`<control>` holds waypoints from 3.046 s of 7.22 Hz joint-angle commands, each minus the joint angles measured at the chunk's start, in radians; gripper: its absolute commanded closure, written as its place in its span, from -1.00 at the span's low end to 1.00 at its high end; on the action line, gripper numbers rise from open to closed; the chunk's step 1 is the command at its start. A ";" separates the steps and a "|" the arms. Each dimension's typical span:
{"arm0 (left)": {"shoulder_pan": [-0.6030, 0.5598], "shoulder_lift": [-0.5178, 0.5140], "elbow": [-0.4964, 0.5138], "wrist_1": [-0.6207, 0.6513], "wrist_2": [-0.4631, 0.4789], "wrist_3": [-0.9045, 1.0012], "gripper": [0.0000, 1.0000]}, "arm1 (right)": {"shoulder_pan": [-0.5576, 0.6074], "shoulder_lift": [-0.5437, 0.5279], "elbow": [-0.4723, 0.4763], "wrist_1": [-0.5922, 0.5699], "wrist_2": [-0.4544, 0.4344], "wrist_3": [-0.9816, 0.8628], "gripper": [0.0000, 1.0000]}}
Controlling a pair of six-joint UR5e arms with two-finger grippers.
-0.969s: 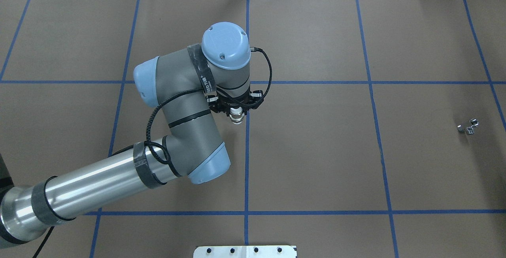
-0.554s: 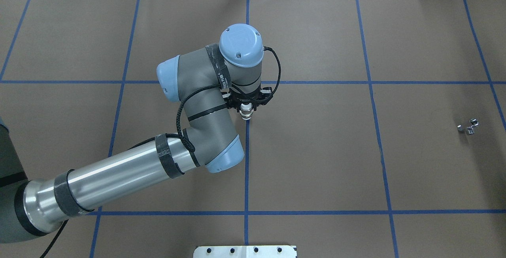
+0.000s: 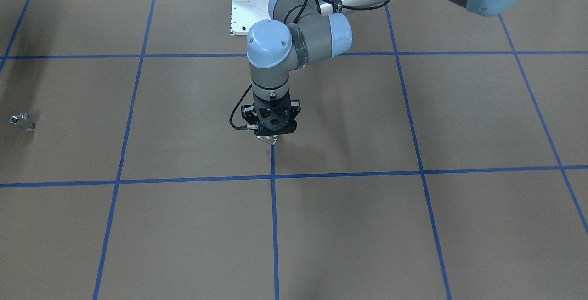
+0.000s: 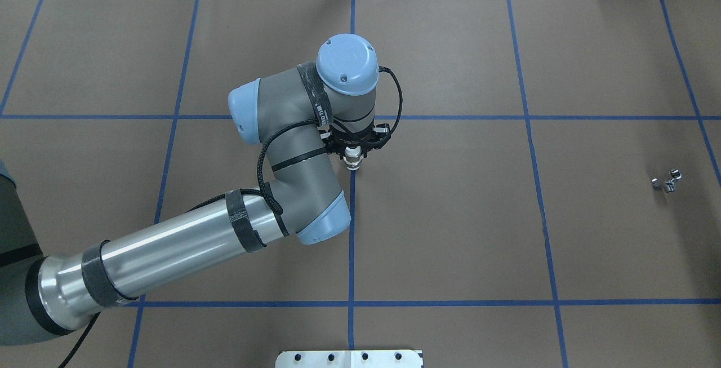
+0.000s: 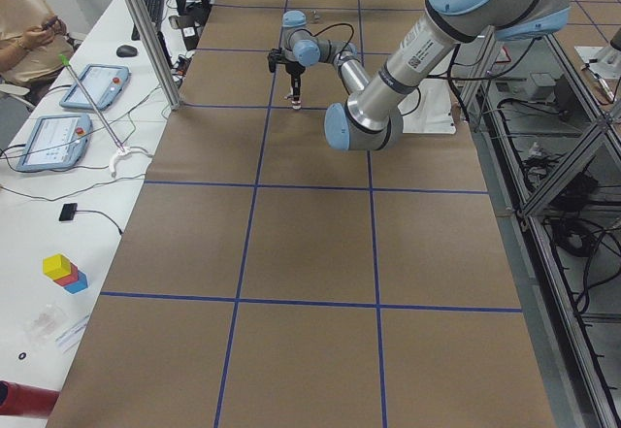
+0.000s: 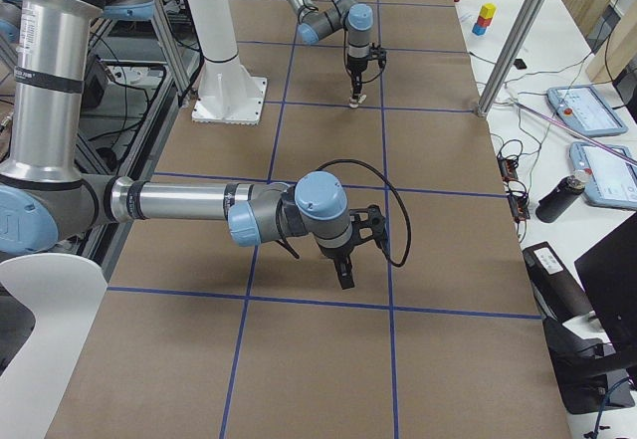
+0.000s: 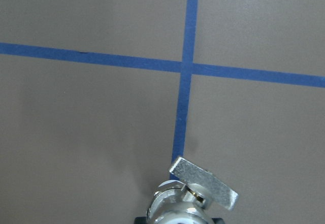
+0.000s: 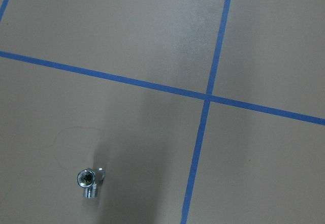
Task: Assemble PPR valve and pipe with both arms
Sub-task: 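Carry the white valve with the left gripper to the table center, then set the valve upright, open the left gripper and withdraw, then lower the right gripper onto the chrome elbow fitting and grasp it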
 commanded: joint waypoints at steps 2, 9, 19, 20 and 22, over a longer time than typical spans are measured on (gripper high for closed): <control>0.000 0.001 -0.002 0.000 0.006 0.001 -0.47 | 0.000 0.000 0.000 0.000 0.000 0.000 -0.99; -0.047 0.178 -0.505 0.285 -0.002 0.170 -1.00 | -0.014 0.003 0.015 0.003 0.029 0.068 -0.99; -0.902 1.042 -0.823 0.310 -0.284 1.509 -1.00 | -0.394 -0.002 -0.074 0.312 -0.155 0.503 -0.98; -0.902 1.044 -0.824 0.293 -0.286 1.509 -1.00 | -0.411 0.015 -0.121 0.372 -0.158 0.550 -0.98; -0.902 1.042 -0.821 0.291 -0.286 1.509 -1.00 | -0.489 0.018 -0.137 0.400 -0.236 0.572 -0.99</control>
